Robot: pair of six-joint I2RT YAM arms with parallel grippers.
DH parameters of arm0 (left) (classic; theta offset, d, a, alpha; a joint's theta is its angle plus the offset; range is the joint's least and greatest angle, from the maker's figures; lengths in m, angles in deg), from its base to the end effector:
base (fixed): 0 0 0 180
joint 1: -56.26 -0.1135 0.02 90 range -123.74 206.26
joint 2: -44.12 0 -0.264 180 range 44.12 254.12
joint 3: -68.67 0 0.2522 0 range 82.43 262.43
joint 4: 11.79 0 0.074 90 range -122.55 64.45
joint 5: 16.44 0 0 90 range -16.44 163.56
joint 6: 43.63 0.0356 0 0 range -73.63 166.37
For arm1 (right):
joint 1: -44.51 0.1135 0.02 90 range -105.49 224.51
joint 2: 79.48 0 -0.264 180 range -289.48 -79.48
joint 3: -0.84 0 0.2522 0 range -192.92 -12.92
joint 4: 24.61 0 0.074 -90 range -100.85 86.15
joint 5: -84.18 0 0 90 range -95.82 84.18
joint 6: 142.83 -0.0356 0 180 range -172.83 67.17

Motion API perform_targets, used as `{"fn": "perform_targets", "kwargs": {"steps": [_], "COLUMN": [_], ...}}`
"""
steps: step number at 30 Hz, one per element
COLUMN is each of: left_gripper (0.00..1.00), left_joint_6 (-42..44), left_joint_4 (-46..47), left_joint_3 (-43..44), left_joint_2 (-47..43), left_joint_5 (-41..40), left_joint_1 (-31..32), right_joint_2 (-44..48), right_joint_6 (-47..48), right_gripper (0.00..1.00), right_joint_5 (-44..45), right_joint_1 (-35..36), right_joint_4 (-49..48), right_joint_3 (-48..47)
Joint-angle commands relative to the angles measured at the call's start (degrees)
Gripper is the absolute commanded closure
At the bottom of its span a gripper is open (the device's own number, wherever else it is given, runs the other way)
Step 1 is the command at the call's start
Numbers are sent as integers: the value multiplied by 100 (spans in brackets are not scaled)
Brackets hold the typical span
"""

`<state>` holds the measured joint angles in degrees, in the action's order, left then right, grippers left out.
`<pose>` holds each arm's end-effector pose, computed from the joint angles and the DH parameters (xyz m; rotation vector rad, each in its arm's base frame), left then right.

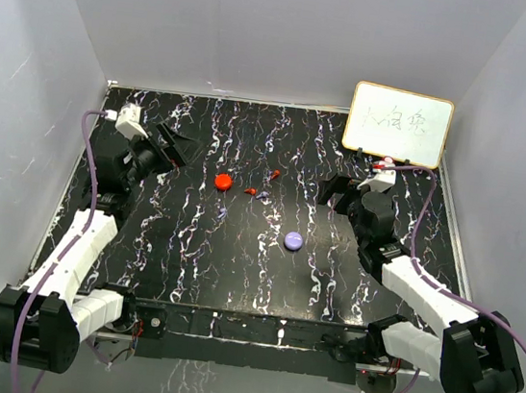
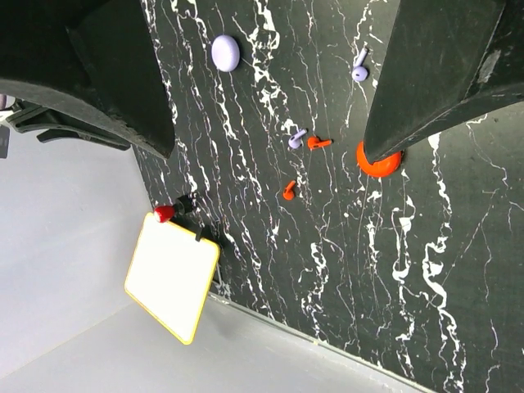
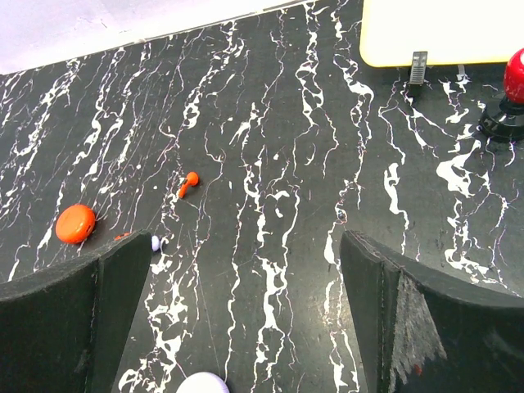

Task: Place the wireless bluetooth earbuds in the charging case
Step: Pick up the charging case at the center of the board.

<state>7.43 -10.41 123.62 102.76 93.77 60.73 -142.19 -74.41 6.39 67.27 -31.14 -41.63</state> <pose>0.2399 -0.0311 0.3184 -0.2198 1.6646 -0.8619 0.2254 0.0864 0.2351 0.1336 1.8141 0.3577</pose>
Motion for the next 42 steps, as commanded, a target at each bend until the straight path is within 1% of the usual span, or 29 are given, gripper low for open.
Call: {"fn": "perform_targets", "kwargs": {"steps": [1, 6, 11, 15, 17, 20, 24, 26, 32, 38, 42], "left_gripper": [1, 1, 1, 1, 1, 1, 1, 1, 2, 4, 5], "left_joint_6": [117, 348, 322, 307, 290, 291, 206, 167, 157, 237, 190], "left_joint_4": [329, 28, 146, 139, 137, 127, 227, 216, -46, -311, -350], "left_joint_3": [-83, -38, -220, -185, -177, -150, -156, -125, -111, -92, -187], "left_joint_2": [-364, -542, -737, -710, -637, -424, 14, 272, 697, 967, 1000], "left_joint_5": [-109, -325, -401, -417, -393, -310, -237, -251, -560, -800, -930], "left_joint_1": [19, 19, 19, 19, 20, 19, 22, 28, 28, 19, 19], "right_joint_2": [139, 138, 159, 222, 234, 30, -716, -1162, -2798, -4246, -5009], "right_joint_6": [-51, -40, -23, 34, 112, 281, 448, 570, 955, 945, 1176], "right_gripper": [2, 2, 2, 2, 2, 4, 8, 10, 10, 11, 11], "right_joint_5": [13, 21, 12, -73, -292, -950, -1870, -2112, -2122, -2217, -2117], "right_joint_1": [-6, -1, 0, 0, 0, 4, 57, 202, 955, 1283, 1492], "right_joint_4": [-174, -170, -161, -174, -200, -284, 65, 181, 550, 478, 550], "right_joint_3": [-193, -196, -174, -178, -172, -254, -773, -1083, -2404, -3626, -4385]}}
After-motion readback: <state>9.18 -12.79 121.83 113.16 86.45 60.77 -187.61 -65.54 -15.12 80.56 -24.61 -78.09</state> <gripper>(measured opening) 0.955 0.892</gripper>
